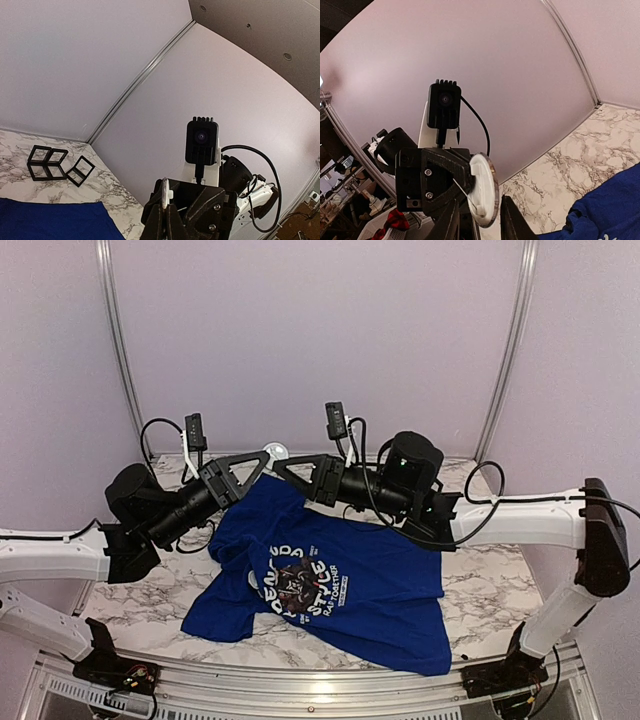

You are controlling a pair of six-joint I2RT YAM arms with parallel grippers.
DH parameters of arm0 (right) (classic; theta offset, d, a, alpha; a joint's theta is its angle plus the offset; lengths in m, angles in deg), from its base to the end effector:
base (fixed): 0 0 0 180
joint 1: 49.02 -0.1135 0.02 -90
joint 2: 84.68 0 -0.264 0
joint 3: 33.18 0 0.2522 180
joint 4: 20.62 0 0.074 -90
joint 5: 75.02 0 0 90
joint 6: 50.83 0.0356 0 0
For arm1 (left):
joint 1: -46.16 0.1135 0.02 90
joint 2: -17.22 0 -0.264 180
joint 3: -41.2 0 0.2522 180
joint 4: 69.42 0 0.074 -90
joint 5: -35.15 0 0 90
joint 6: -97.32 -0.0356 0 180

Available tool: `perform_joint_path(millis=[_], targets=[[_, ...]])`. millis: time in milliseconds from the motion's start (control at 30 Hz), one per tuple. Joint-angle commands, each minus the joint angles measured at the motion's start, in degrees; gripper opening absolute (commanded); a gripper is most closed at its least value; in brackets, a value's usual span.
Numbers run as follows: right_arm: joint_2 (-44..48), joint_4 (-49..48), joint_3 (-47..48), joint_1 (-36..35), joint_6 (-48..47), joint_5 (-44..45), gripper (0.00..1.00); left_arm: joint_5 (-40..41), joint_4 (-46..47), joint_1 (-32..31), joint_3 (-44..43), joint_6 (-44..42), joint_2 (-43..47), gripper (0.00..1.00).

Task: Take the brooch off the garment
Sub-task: Close the brooch securely.

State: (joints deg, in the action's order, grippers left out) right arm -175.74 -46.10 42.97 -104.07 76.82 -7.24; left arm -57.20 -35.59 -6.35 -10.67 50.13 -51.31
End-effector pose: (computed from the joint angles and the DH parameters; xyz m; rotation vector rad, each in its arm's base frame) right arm 0.2031 0.3140 0.3322 -0.6017 1.4891 1.5734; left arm 0.1630 -0.2149 0.3192 0.1588 1.4067 -1.4375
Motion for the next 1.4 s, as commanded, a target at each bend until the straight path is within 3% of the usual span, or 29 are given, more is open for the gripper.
perform_joint_path(millis=[0,167,900,1367], targets=[[-1.0,0.7,2.5,0.0,-0.1,-1.1,0.26,-1.5,1.2,-0.1,-2.2,-1.0,-0.2,0.00],[-0.8,0.6,2.4,0.1,0.0,-0.4,0.25,-1.9,1.0,-0.1,-2.3,-1.0,-0.4,0.00],[1.1,-2.3,0.6,0.2,-0.4,0.2,0.40,-1.1,0.0,-0.1,-2.0,-0.6,-0.6,0.00],[0.8,-2.7,0.7,0.4,0.0,0.5,0.29,-1.6,0.2,-0.1,-2.0,-0.5,-0.9,0.00]])
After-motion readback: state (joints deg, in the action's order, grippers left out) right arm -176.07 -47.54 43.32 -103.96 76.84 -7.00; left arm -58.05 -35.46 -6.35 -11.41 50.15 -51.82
